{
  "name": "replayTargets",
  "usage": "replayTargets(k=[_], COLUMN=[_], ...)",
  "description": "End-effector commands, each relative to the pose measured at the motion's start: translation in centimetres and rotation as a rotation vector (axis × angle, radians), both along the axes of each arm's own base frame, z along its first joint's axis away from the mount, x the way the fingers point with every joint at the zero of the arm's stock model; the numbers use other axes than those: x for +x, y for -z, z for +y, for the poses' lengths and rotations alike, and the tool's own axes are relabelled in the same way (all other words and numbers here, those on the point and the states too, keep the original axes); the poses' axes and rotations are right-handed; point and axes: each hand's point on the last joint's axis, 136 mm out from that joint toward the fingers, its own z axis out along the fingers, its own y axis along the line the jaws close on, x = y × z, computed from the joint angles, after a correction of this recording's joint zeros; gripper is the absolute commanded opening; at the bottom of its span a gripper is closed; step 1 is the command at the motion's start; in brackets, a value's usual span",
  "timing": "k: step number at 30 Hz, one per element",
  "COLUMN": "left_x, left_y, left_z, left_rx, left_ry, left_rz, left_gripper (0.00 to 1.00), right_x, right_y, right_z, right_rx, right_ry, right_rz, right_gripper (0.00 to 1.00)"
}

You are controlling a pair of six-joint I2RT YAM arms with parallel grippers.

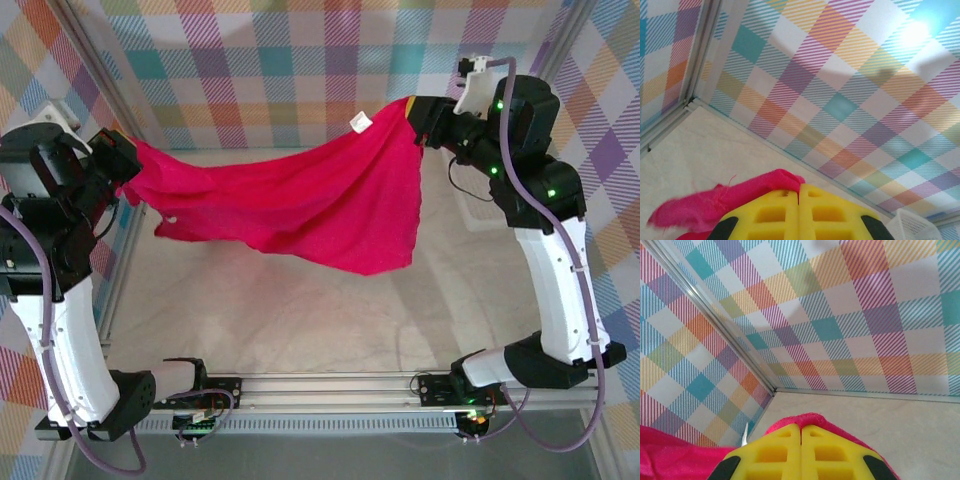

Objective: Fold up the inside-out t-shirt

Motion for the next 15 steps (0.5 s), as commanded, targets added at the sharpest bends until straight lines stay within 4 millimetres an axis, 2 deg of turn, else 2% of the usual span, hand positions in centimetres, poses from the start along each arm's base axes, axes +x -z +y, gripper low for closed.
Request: replayTargets(k=[1,3,6,10,11,12,13,14,15], left_x=[4.9,8.1,14.5,24.0,25.9,27.3,28.6,29.5,29.9], left_y=[1.5,3.8,9.3,19.7,22.0,23.4,24.9,26.0,26.5], left_z=[-0.6,-0.8,-0.9,-1.1,-1.2,-1.2,-1.1,-1.2,-1.2], left_rx=[0.01,-0.006,-0.023,-0.064,-0.075,-0.08,-0.087,-0.089,-0.087], left_ry=[0.048,0.06,0.06,0.051,0.052,0.05,0.038,0.04,0.045], left_rz=[0.054,0.114,0.244,0.466,0.516,0.541,0.562,0.574,0.577], left_gripper=[0.0,0.0,0.0,0.0,0.0,0.03,0.41,0.64,0.73], right_x=[4.2,6.7,11.0,16.1,17.1,17.7,18.3,18.7,18.8], right_y=[3.3,6.4,12.8,23.0,25.5,27.4,29.5,31.4,32.8], right_z=[-0.4,-1.4,-3.8,-6.4,-6.9,-7.1,-7.6,-7.7,-7.7], right_rx=[-0.059,-0.082,-0.082,-0.091,-0.105,-0.119,-0.134,-0.14,-0.142], right_ry=[0.079,0.132,0.216,0.298,0.317,0.33,0.357,0.367,0.367], right_rz=[0.052,0.125,0.263,0.479,0.528,0.569,0.617,0.66,0.698], right_gripper=[0.0,0.0,0.0,0.0,0.0,0.03,0.23,0.43,0.56])
